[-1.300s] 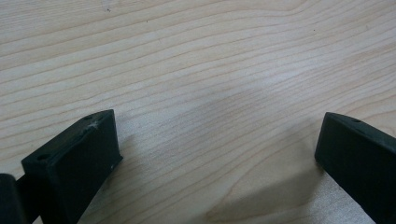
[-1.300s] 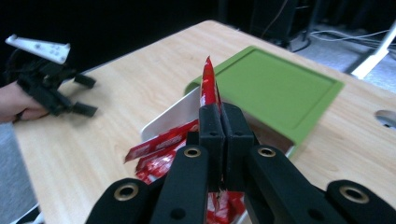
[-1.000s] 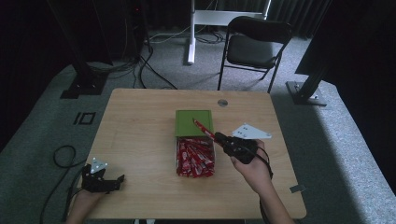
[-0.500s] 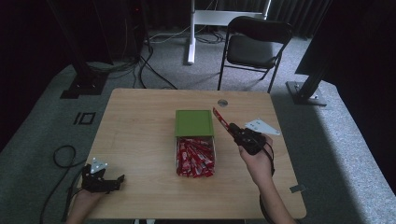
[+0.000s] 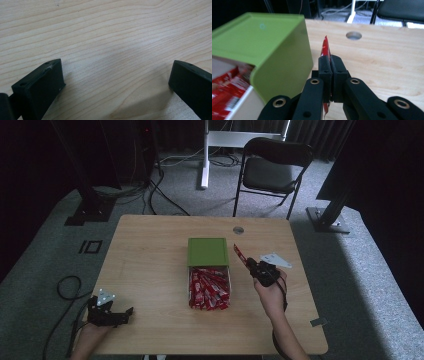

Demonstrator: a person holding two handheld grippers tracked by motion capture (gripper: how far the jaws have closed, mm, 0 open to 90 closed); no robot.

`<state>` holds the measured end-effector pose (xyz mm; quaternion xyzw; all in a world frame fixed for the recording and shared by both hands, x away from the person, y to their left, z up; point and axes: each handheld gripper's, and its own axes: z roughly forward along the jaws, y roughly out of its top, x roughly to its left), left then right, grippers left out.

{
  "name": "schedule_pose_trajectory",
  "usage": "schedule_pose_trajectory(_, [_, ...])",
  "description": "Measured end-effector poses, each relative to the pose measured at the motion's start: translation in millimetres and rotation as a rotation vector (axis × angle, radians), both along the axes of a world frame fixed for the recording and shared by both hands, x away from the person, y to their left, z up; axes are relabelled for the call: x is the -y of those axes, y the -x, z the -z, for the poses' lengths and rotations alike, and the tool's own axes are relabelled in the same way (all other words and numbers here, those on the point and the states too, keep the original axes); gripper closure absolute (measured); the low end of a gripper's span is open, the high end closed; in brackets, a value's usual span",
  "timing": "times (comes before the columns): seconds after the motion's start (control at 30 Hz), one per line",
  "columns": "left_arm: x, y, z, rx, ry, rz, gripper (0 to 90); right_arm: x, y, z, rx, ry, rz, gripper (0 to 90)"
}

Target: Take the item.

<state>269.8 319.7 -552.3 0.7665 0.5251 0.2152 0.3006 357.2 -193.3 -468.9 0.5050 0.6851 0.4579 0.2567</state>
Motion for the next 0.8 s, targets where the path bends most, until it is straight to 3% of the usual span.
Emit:
schedule_pose_trajectory(0.23, [0.0, 0.0, 0.0, 0.0, 0.0, 0.0, 0.6, -3.5, -11.2, 22.4, -0.033, -0.035, 0.018, 88.6])
schedule_pose_trajectory(0.37, [0.0, 0.0, 0.0, 0.0, 0.0, 0.0, 0.6, -6.8, -15.8, 33.5, -0.025, -0.009, 0.042, 88.5])
schedule_pose_trajectory(0.57, [0.0, 0.0, 0.0, 0.0, 0.0, 0.0, 0.7, -12.3, -21.5, 54.5, -0.064, 0.041, 0.054, 88.4])
schedule_pose_trajectory(0.8, [0.0, 0.0, 0.0, 0.0, 0.0, 0.0, 0.6, -14.6, -23.9, 72.9, -0.136, 0.054, 0.051, 88.0])
